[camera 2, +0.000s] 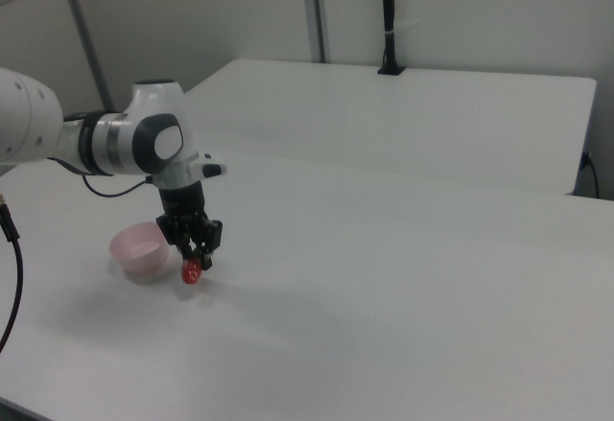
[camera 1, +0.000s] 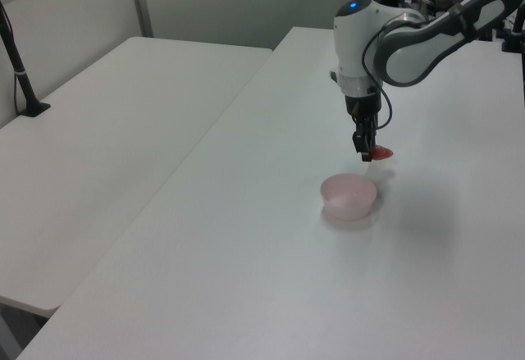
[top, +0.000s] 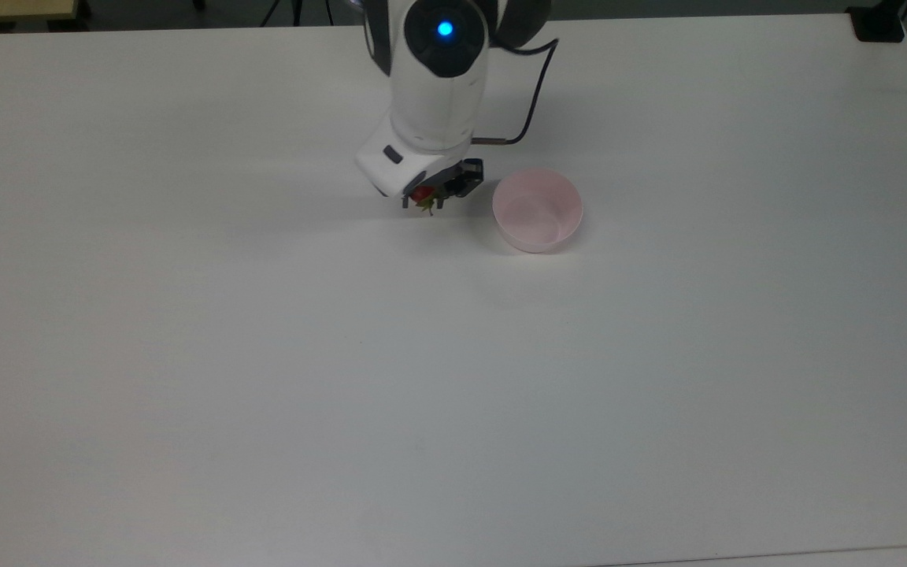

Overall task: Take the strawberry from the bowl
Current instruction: 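Lower the strawberry onto the table and open the gripper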

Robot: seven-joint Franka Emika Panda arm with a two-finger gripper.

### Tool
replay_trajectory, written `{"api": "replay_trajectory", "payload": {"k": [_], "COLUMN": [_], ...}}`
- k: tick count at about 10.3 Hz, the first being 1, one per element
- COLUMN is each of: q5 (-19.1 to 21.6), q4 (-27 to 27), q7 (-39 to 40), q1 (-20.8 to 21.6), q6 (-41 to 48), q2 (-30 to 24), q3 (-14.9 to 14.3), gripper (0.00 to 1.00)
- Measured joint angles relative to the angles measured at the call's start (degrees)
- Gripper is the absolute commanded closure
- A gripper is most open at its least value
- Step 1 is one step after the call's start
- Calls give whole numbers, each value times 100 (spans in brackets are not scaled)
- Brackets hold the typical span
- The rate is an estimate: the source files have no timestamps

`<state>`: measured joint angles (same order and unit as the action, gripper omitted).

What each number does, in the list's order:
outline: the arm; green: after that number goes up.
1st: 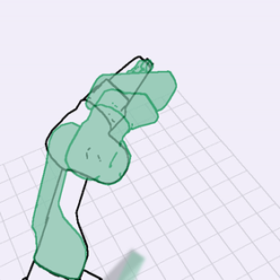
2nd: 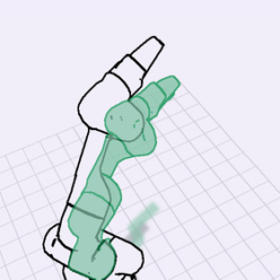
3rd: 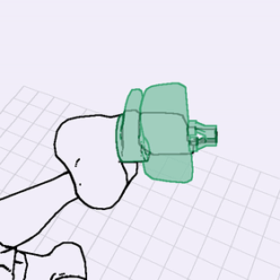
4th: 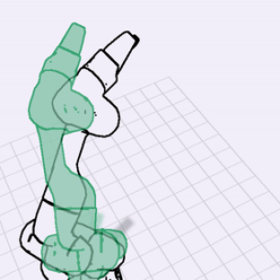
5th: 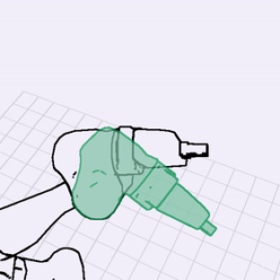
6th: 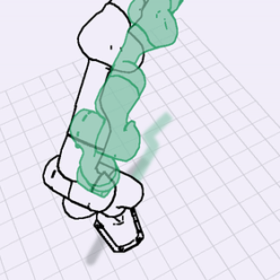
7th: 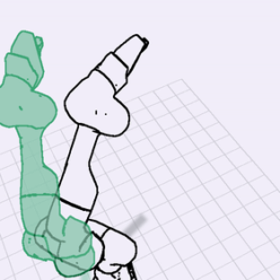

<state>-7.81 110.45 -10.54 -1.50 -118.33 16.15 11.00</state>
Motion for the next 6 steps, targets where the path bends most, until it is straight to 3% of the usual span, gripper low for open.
{"api": "replay_trajectory", "payload": {"k": [3,6], "q5": [0,0], "q4": [179,162], "q7": [-91,-481], "q1": [-1,5], "q6": [-300,-311], "q2": [-3,-163], "q3": [-264,-267], "gripper": [0,0]}}
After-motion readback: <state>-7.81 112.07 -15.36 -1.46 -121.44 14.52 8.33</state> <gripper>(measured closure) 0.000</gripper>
